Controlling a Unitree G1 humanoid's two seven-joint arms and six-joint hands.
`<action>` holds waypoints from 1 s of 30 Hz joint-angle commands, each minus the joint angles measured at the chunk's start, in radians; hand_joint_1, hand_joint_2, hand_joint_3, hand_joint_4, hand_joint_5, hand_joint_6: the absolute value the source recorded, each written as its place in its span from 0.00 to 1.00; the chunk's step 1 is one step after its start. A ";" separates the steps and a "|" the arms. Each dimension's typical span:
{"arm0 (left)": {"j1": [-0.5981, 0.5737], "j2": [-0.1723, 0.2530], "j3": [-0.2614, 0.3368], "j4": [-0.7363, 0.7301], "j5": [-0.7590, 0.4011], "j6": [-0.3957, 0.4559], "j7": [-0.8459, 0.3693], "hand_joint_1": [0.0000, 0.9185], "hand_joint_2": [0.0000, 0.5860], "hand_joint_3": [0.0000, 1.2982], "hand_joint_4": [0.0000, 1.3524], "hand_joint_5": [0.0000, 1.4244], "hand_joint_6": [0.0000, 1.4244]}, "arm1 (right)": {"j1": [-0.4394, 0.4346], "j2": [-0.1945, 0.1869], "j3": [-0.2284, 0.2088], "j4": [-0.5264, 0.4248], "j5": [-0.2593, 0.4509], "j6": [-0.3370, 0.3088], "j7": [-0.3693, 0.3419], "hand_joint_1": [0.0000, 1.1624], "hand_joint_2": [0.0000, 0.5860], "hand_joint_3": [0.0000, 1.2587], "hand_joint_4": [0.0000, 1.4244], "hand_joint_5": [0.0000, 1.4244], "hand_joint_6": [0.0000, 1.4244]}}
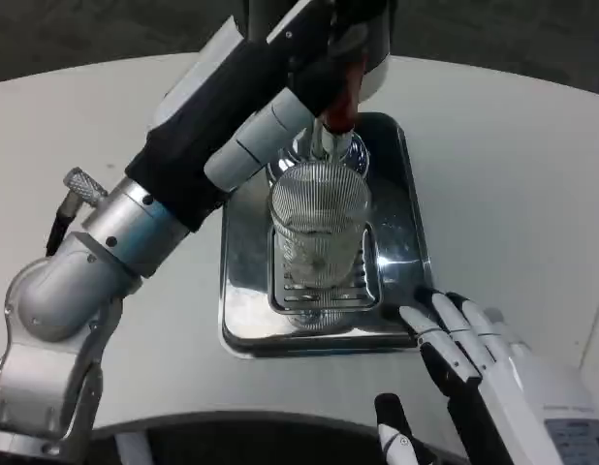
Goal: Grasp the cup under the faucet to collect the drink, then remove the cup.
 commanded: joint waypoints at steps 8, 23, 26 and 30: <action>-0.004 -0.011 -0.038 0.068 0.057 -0.006 -0.031 0.00 0.15 0.00 0.00 0.04 0.03 | 0.026 0.008 -0.008 -0.011 0.003 0.006 -0.001 0.23 0.89 0.13 0.04 0.04 0.05; -0.017 0.076 -0.096 0.034 0.280 -0.158 -0.020 0.00 0.16 0.00 0.00 0.06 0.04 | 0.039 0.010 -0.021 -0.010 0.010 -0.002 -0.022 0.24 0.88 0.14 0.05 0.05 0.08; -0.019 0.102 -0.105 0.021 0.321 -0.185 -0.014 0.00 0.16 0.00 0.00 0.07 0.05 | 0.050 0.010 -0.021 -0.012 0.011 -0.004 -0.030 0.25 0.89 0.14 0.05 0.06 0.09; -0.024 0.135 -0.110 0.016 0.354 -0.231 -0.011 0.00 0.16 0.00 0.00 0.08 0.06 | 0.062 0.010 -0.019 -0.013 0.014 -0.005 -0.039 0.26 0.89 0.14 0.05 0.06 0.09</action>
